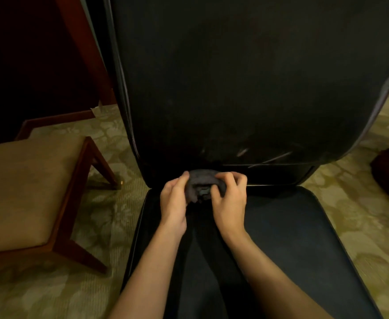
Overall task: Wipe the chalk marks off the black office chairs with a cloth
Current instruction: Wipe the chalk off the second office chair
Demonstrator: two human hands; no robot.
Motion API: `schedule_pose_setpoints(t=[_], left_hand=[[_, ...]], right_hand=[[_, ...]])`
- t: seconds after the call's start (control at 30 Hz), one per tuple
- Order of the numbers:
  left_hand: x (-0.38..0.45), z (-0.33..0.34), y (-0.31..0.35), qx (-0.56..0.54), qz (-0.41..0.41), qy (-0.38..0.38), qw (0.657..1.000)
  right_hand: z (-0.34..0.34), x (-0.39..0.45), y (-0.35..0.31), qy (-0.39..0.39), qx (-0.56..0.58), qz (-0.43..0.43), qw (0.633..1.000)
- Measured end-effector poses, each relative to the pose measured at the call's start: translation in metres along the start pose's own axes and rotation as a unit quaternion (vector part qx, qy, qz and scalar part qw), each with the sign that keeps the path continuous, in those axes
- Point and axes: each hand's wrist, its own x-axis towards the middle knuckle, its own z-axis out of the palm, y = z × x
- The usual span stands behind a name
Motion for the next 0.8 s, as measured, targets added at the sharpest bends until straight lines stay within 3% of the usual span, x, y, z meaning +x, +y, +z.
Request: schedule_pose_setpoints(t=[0.1, 0.17, 0.2, 0.27, 0.3, 0.37, 0.47, 0.57, 0.63, 0.7, 0.8], left_hand=[[0.008, 0.0, 0.002, 0.022, -0.032, 0.004, 0.999], [0.012, 0.001, 0.007, 0.047, -0.021, 0.001, 0.999], [0.014, 0.001, 0.01, 0.052, -0.009, -0.003, 0.999], [0.015, -0.001, 0.015, 0.076, 0.027, -0.018, 0.997], [0.014, -0.002, 0.017, 0.09, 0.045, -0.03, 0.995], [0.012, -0.005, 0.017, 0.106, 0.071, -0.057, 0.99], [0.013, -0.012, 0.01, 0.128, 0.074, -0.084, 0.986], [0.017, -0.02, 0.002, 0.211, 0.132, -0.064, 0.966], [0.016, -0.018, 0.002, 0.297, 0.202, -0.031, 0.933], [0.014, -0.011, 0.006, 0.363, 0.265, 0.01, 0.893], [0.011, -0.007, 0.006, 0.429, 0.32, 0.032, 0.844]], right_hand=[[-0.002, -0.005, -0.003, -0.019, 0.053, 0.002, 0.998], [-0.004, 0.0, -0.003, -0.038, 0.157, 0.064, 0.985], [-0.005, 0.003, -0.005, -0.045, 0.251, 0.143, 0.956], [-0.007, 0.012, -0.005, -0.046, 0.431, 0.305, 0.848], [-0.01, 0.017, -0.003, -0.062, 0.469, 0.354, 0.807], [-0.018, 0.022, -0.004, -0.148, 0.482, 0.393, 0.769], [-0.019, 0.022, -0.003, -0.195, 0.44, 0.402, 0.779], [-0.019, 0.025, 0.003, -0.161, 0.345, 0.328, 0.865], [-0.019, 0.03, 0.005, -0.137, 0.294, 0.268, 0.907], [-0.017, 0.035, 0.003, -0.113, 0.307, 0.276, 0.904], [-0.01, 0.033, 0.01, -0.126, 0.364, 0.338, 0.859]])
